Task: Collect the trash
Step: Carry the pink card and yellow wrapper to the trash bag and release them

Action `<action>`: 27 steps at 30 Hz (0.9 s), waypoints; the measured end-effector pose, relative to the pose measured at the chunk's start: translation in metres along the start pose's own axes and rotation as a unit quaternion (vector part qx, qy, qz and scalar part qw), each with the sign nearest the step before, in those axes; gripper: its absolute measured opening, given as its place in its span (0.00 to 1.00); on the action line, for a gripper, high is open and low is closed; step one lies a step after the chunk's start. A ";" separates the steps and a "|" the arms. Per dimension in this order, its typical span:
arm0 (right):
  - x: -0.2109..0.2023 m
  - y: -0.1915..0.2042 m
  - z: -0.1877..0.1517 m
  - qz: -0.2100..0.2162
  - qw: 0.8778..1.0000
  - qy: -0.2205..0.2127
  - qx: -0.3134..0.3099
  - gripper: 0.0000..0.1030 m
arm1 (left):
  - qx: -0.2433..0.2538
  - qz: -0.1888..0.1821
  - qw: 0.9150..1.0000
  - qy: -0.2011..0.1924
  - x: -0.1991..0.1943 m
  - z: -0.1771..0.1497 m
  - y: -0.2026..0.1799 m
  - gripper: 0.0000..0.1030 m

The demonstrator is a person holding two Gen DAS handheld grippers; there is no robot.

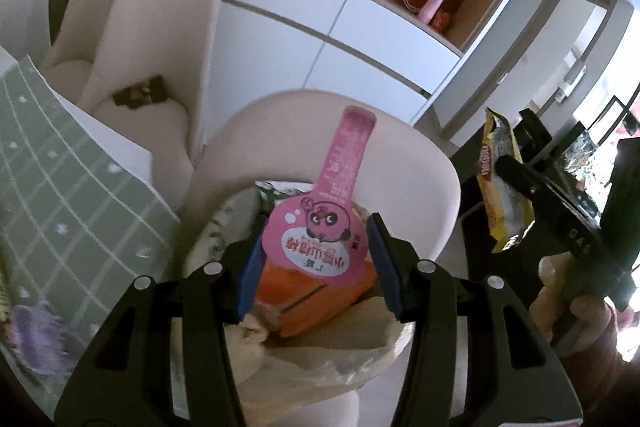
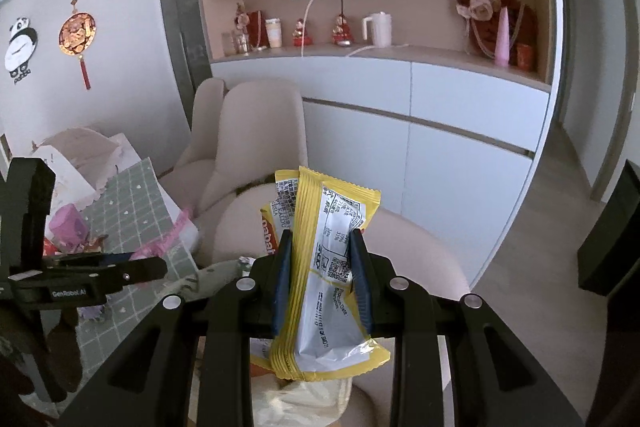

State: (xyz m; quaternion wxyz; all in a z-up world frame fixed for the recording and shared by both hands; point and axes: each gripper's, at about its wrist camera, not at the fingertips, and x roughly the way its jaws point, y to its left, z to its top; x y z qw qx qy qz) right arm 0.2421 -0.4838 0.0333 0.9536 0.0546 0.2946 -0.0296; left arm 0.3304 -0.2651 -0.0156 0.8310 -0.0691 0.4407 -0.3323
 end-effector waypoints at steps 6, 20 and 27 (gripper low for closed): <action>0.015 -0.012 -0.009 0.011 1.000 0.020 0.008 0.27 | -0.030 -0.030 0.999 0.016 0.018 -0.005 0.003 0.65; 0.101 0.049 -0.036 0.090 0.989 0.113 0.009 0.27 | -0.066 0.089 0.993 -0.032 -0.060 -0.044 0.053 0.65; 0.125 0.088 -0.072 0.113 0.977 0.181 -0.010 0.27 | -0.106 0.149 0.982 -0.053 -0.104 -0.074 0.088 0.65</action>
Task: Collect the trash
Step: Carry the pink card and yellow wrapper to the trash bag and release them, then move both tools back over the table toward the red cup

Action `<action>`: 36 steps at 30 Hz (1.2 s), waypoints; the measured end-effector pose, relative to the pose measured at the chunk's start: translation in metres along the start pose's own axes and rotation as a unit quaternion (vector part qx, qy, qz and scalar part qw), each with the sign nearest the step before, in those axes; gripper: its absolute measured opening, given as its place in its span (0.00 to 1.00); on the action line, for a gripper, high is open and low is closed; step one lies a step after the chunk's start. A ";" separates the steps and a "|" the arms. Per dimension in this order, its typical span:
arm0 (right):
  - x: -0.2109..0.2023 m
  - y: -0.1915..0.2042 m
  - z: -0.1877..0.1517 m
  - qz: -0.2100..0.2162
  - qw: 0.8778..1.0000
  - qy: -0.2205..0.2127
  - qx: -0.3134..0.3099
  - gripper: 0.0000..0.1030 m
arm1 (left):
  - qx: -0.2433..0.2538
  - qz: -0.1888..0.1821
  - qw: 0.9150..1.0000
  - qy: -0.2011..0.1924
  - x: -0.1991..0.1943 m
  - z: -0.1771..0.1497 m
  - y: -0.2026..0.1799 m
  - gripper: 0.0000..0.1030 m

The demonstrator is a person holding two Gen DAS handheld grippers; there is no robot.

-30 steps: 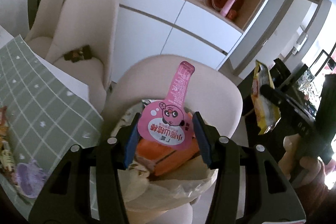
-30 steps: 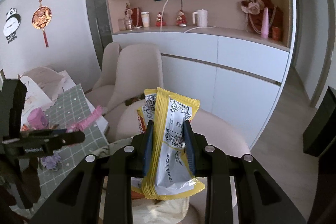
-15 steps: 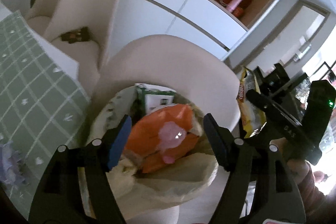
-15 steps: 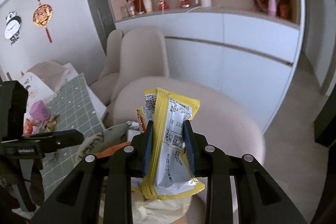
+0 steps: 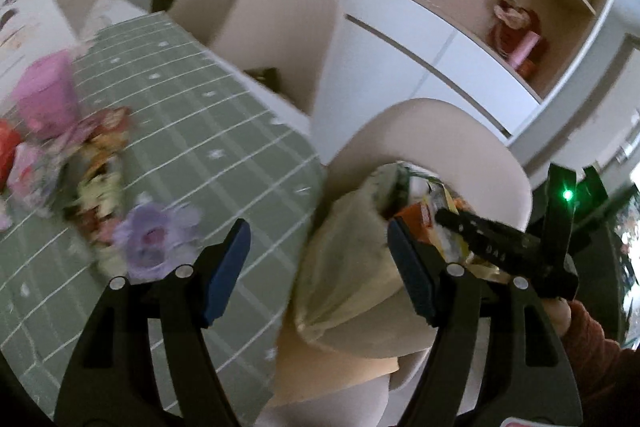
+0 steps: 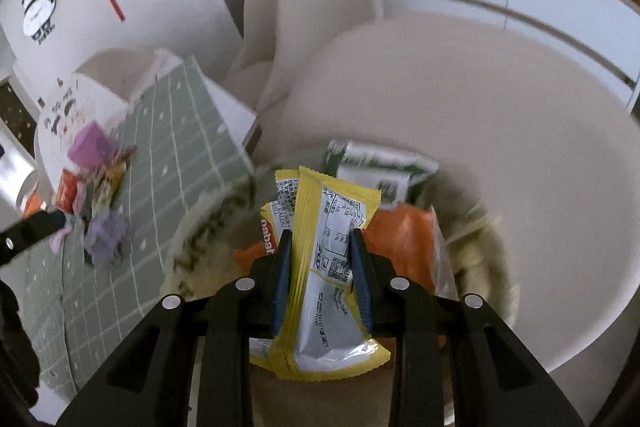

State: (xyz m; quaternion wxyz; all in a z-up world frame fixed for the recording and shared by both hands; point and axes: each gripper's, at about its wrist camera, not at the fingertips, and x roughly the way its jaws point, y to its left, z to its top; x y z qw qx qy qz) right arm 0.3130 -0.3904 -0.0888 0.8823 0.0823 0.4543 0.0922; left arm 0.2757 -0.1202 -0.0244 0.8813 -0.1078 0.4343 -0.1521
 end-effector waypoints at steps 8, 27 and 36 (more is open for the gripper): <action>-0.004 0.002 -0.011 0.005 0.999 0.006 0.045 0.38 | -0.017 0.011 1.000 0.004 -0.020 -0.014 0.030 0.65; -0.063 0.060 -0.026 -0.020 0.996 -0.088 0.028 0.51 | -0.010 0.002 1.000 -0.012 -0.067 -0.018 0.095 0.65; -0.066 0.122 -0.021 0.024 0.996 -0.082 0.005 0.51 | -0.036 0.034 0.998 -0.034 -0.101 -0.025 0.165 0.65</action>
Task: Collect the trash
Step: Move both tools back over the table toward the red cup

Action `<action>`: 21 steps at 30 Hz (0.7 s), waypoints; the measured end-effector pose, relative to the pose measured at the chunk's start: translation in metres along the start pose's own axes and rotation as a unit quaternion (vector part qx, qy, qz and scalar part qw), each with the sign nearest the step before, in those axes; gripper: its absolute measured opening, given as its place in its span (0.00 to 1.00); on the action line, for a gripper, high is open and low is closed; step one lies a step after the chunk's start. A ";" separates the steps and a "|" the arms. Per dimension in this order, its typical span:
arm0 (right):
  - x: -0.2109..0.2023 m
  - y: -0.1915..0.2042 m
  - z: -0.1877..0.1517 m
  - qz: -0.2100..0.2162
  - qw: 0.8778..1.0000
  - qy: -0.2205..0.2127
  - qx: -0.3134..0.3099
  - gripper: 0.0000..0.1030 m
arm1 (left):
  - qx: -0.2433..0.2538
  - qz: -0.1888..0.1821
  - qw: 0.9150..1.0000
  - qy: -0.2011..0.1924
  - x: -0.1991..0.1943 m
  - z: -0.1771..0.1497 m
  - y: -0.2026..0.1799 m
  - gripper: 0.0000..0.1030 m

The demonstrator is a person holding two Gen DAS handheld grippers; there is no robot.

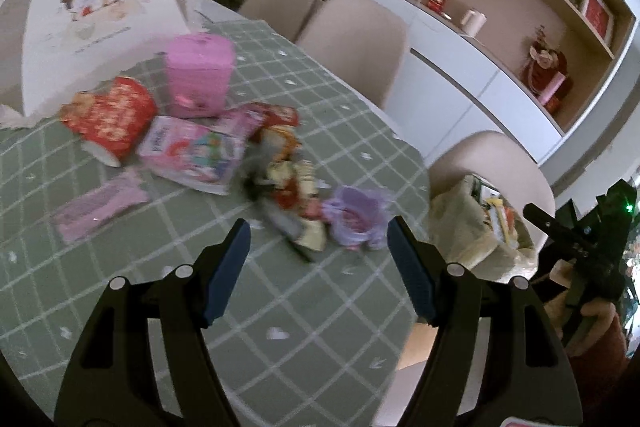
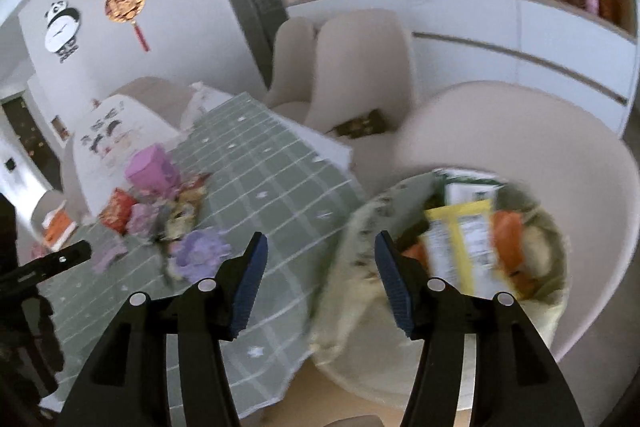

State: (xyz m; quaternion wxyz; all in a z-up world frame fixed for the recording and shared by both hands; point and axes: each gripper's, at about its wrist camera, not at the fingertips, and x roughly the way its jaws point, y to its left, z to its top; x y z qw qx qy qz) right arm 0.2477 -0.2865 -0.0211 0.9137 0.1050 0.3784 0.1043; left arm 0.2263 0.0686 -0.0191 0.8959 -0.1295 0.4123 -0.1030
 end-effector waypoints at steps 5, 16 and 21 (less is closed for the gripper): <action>0.012 0.038 -0.006 0.004 1.000 0.004 -0.019 0.51 | 0.011 0.024 1.000 -0.016 -0.025 0.007 0.041 0.65; 0.043 0.137 -0.028 -0.006 0.999 0.007 -0.040 0.51 | 0.009 0.060 0.998 -0.035 -0.062 0.015 0.149 0.65; 0.048 0.151 -0.028 -0.049 0.998 0.018 -0.042 0.51 | -0.019 0.059 0.998 -0.027 -0.052 0.018 0.185 0.65</action>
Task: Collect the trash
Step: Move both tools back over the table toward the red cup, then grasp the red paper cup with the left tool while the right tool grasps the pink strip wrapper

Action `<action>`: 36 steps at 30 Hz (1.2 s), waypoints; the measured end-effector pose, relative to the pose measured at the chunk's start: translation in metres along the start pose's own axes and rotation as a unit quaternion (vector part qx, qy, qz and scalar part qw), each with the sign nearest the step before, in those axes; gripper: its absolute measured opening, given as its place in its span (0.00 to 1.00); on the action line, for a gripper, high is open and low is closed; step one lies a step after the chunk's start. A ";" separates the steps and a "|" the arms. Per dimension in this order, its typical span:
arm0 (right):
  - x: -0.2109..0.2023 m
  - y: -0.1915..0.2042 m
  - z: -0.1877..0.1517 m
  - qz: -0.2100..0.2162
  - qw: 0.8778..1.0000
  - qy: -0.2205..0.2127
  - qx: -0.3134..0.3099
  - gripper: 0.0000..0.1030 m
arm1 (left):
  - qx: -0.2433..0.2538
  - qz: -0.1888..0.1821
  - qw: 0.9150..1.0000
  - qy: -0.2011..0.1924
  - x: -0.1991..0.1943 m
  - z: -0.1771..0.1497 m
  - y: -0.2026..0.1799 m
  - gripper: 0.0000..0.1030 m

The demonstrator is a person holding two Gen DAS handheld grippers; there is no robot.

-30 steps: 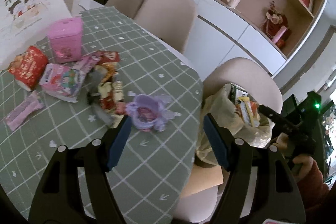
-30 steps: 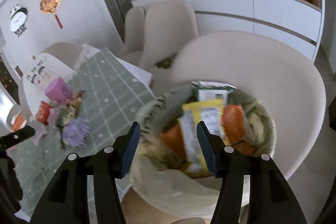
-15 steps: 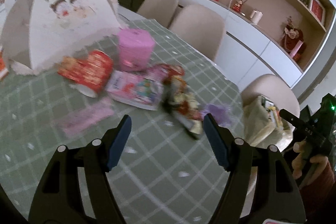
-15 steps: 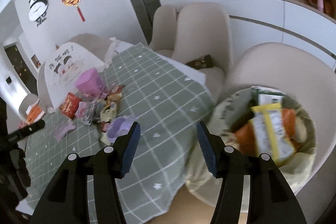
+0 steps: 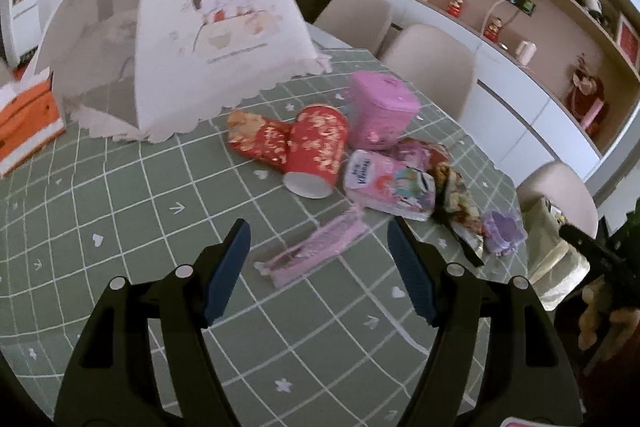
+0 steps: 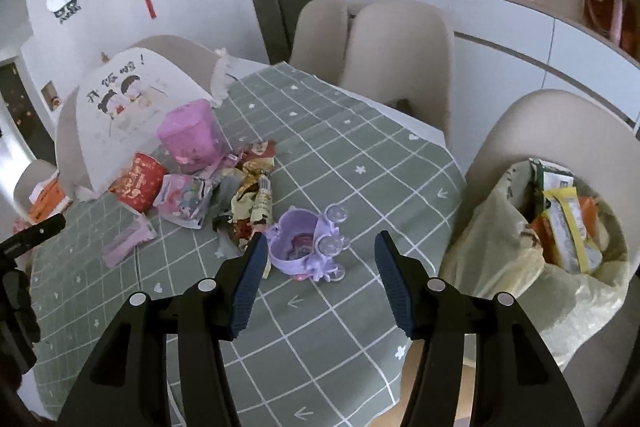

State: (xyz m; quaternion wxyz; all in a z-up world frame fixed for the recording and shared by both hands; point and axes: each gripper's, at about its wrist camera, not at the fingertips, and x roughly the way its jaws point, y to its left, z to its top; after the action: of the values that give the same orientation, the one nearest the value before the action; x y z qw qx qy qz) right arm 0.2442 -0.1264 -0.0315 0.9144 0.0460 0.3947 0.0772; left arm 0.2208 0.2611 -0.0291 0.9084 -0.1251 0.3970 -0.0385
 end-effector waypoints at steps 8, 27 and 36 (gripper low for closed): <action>0.011 0.011 -0.006 -0.051 0.997 0.014 -0.048 0.51 | -0.003 -0.002 1.000 -0.008 0.028 0.011 0.013 0.65; 0.038 -0.008 -0.016 -0.094 0.994 0.059 0.000 0.51 | 0.079 0.013 0.995 0.062 0.155 0.079 -0.022 0.62; 0.059 0.041 0.001 0.008 0.997 0.057 -0.044 0.51 | 0.035 -0.025 0.998 0.047 0.110 0.077 -0.001 0.50</action>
State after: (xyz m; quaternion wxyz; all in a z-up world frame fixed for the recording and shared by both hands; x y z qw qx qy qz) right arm 0.2807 -0.0757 -0.0666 0.8911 0.0044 0.4416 0.1041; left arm 0.3518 0.2562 -0.0566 0.8914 -0.1014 0.4342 -0.0808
